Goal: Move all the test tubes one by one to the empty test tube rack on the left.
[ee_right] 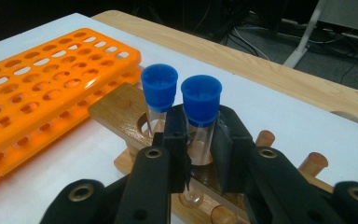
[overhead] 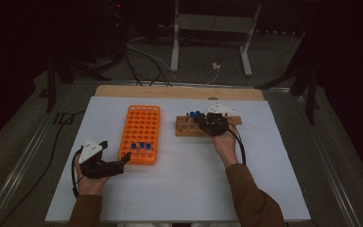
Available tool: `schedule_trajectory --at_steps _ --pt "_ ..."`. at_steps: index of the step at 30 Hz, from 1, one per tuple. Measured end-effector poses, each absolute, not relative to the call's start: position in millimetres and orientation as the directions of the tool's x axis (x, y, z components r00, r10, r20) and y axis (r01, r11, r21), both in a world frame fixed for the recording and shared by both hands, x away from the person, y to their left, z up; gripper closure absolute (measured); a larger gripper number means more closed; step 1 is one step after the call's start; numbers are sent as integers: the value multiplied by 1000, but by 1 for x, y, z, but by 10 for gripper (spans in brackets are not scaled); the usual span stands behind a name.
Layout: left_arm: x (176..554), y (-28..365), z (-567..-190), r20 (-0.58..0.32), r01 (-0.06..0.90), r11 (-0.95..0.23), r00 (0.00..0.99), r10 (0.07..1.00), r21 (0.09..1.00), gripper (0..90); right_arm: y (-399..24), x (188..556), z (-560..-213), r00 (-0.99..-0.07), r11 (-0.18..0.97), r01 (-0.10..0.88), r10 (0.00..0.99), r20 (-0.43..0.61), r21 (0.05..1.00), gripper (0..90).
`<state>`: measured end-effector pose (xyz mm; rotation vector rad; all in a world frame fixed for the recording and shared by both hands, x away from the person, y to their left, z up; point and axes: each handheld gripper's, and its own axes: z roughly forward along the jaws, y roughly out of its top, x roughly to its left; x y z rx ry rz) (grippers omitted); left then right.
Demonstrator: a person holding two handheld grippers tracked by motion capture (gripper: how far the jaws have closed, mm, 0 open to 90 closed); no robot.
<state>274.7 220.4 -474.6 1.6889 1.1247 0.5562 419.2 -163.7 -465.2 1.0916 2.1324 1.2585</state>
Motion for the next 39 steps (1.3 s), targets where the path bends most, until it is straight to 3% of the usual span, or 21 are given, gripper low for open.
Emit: schedule_trajectory --at_steps 39 --pt "275 219 -476 -135 427 -89 466 875 900 6 -175 404 -416 -605 240 311 796 -4 920 768"
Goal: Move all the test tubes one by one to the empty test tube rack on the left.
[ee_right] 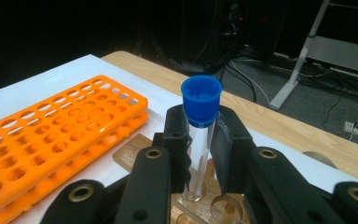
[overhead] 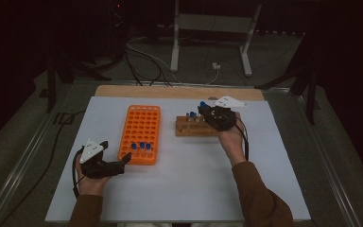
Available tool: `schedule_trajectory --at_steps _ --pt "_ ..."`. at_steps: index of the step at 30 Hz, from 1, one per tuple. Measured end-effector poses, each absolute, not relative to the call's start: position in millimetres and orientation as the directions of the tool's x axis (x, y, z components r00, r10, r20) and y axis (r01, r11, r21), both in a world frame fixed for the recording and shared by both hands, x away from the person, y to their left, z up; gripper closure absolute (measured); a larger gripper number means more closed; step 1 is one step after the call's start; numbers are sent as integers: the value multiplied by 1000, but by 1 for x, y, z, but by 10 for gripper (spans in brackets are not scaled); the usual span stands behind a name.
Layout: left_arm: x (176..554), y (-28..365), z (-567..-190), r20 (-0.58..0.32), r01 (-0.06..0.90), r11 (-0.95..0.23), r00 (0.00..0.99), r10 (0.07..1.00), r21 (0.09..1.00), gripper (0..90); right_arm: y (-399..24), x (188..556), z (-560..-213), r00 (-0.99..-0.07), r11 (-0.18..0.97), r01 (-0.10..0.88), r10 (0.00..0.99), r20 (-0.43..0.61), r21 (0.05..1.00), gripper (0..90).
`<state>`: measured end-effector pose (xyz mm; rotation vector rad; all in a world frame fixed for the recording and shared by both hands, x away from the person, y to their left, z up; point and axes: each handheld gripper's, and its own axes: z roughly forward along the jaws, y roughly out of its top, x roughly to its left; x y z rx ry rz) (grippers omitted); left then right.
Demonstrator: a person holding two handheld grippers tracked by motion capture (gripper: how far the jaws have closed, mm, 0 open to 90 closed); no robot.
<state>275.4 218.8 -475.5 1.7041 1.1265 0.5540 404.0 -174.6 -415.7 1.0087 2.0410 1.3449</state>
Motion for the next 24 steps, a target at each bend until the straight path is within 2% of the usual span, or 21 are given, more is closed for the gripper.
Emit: schedule_trajectory --at_steps 24 --pt "276 216 -471 -123 419 -107 485 866 901 7 -176 389 -401 -654 239 291 756 10 926 767"
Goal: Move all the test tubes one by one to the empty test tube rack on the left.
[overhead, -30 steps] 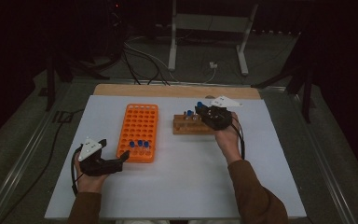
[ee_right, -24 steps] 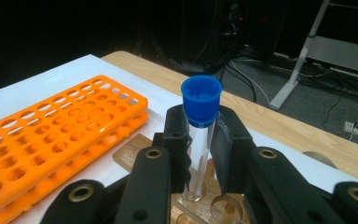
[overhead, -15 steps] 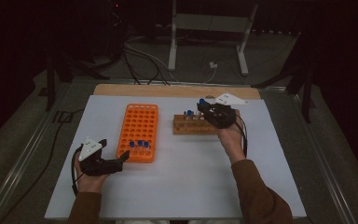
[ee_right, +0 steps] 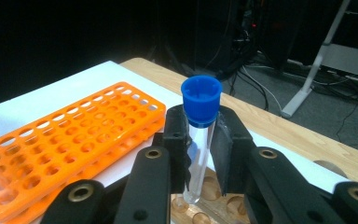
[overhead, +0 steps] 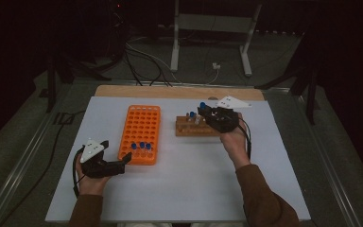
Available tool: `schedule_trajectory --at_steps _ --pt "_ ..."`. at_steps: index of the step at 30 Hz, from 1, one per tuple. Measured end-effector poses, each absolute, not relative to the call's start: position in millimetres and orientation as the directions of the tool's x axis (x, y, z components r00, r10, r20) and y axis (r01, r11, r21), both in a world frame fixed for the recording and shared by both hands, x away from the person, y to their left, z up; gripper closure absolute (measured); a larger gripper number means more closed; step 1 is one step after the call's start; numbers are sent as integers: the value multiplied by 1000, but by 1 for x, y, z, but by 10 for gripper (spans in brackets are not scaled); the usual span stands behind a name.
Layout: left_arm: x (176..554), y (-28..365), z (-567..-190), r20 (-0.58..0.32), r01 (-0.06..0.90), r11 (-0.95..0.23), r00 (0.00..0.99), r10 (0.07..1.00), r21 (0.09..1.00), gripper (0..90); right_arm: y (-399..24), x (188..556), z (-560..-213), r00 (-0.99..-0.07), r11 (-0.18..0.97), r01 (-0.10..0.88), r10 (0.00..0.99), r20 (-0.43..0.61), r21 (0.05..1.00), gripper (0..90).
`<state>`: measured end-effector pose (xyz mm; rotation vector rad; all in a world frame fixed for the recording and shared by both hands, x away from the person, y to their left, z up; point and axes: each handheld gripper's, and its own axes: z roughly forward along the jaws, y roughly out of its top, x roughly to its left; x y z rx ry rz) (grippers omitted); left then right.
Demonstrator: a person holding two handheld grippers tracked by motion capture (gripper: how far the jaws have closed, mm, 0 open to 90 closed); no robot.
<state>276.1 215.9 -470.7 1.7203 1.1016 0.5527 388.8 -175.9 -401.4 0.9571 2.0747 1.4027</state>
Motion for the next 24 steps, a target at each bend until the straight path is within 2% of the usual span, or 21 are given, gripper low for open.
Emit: schedule_trajectory --at_steps 24 --pt "290 201 -442 -124 373 -129 582 803 919 6 -135 372 -399 -752 275 292 658 41 916 765"
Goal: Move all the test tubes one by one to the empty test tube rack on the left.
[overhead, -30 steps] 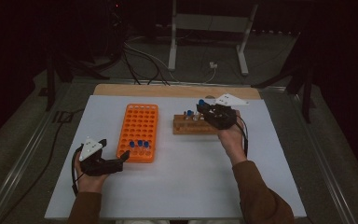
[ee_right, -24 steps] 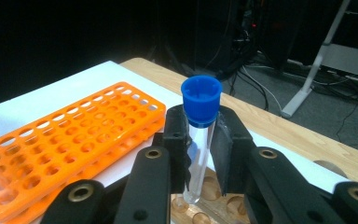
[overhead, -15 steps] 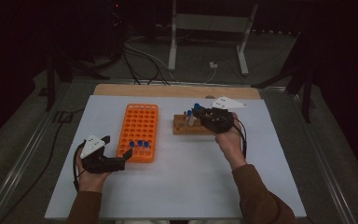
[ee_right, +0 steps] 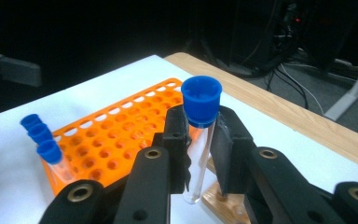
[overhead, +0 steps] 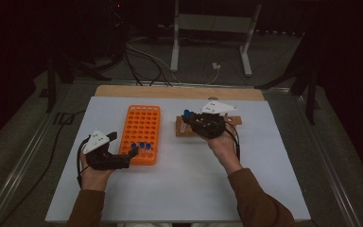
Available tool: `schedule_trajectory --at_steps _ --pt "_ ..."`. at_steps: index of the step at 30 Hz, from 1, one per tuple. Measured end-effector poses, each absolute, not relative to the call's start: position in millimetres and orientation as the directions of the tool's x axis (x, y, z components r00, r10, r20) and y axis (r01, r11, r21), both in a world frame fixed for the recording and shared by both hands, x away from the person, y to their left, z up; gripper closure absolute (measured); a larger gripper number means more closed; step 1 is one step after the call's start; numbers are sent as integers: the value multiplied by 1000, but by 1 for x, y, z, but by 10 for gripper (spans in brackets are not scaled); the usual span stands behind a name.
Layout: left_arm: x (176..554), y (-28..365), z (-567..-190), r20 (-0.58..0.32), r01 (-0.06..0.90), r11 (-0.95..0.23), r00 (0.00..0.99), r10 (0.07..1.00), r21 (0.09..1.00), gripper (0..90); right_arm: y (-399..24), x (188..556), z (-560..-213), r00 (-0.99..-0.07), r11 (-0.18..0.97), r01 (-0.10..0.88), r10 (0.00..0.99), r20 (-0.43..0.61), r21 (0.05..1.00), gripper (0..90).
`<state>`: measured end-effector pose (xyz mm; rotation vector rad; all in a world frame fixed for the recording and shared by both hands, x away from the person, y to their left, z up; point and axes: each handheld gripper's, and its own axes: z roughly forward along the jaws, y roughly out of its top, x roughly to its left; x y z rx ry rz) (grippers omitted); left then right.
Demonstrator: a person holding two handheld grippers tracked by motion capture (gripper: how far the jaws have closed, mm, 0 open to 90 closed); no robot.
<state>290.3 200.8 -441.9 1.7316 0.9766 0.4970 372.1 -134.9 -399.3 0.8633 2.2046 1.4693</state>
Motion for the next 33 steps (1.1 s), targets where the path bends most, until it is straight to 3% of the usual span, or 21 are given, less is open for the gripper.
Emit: schedule_trajectory --at_steps 27,30,33 --pt "307 175 -422 -80 340 -147 573 816 929 84 -85 363 -380 -819 289 268 571 59 919 764" --pt "308 171 -420 -82 332 -151 595 800 931 182 -80 361 -378 -824 290 266 563 61 919 763" --pt "310 166 -417 -81 327 -154 604 793 932 174 -75 360 -376 -831 291 264 553 63 920 763"
